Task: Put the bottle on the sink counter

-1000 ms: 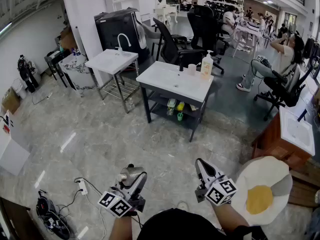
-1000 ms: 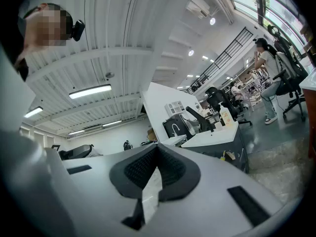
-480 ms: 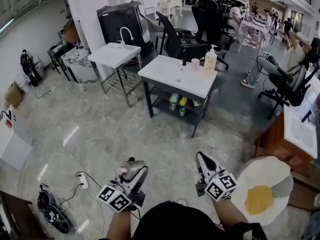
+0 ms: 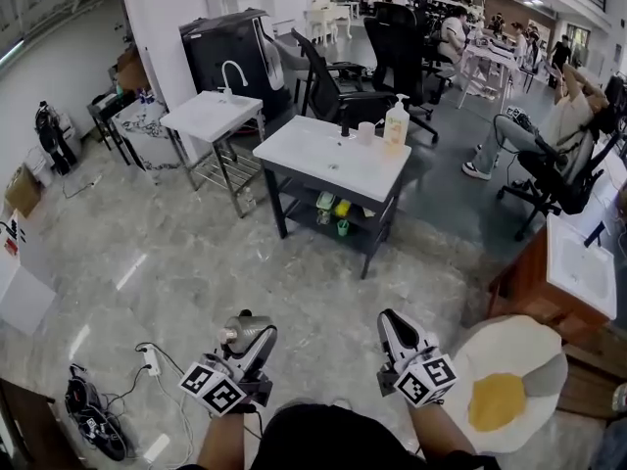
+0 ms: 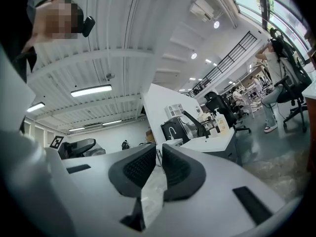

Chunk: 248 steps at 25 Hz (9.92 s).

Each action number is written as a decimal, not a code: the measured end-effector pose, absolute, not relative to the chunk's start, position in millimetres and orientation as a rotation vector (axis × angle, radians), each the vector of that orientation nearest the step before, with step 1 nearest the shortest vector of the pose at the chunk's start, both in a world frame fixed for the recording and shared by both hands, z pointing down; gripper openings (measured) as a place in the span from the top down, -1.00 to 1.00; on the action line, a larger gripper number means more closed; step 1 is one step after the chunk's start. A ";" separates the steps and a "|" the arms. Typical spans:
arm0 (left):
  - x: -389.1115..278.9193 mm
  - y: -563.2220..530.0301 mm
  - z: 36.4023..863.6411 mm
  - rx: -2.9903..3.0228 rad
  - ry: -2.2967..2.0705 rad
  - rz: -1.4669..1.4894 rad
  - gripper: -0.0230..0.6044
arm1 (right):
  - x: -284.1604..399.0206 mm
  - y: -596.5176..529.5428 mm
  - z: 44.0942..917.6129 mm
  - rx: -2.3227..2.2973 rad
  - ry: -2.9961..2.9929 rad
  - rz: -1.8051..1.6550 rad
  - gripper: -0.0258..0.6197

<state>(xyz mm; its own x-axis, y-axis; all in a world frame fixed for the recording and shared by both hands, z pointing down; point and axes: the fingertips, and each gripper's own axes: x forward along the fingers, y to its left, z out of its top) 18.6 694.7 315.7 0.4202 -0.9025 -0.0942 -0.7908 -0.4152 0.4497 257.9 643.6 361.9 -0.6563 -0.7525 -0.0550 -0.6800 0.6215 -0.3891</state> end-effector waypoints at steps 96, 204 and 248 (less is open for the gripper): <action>-124.8 -161.6 425.3 2.366 -1.321 -0.160 -0.19 | 70.2 -154.9 418.6 -1.272 2.772 -0.613 0.82; -117.9 -305.6 553.3 2.383 -1.262 0.377 -0.15 | 70.1 -185.9 498.1 -1.661 2.659 -0.812 0.82; -117.8 -198.1 416.0 2.521 -1.668 0.199 0.63 | 80.6 -190.1 425.7 -1.464 2.774 -0.449 0.83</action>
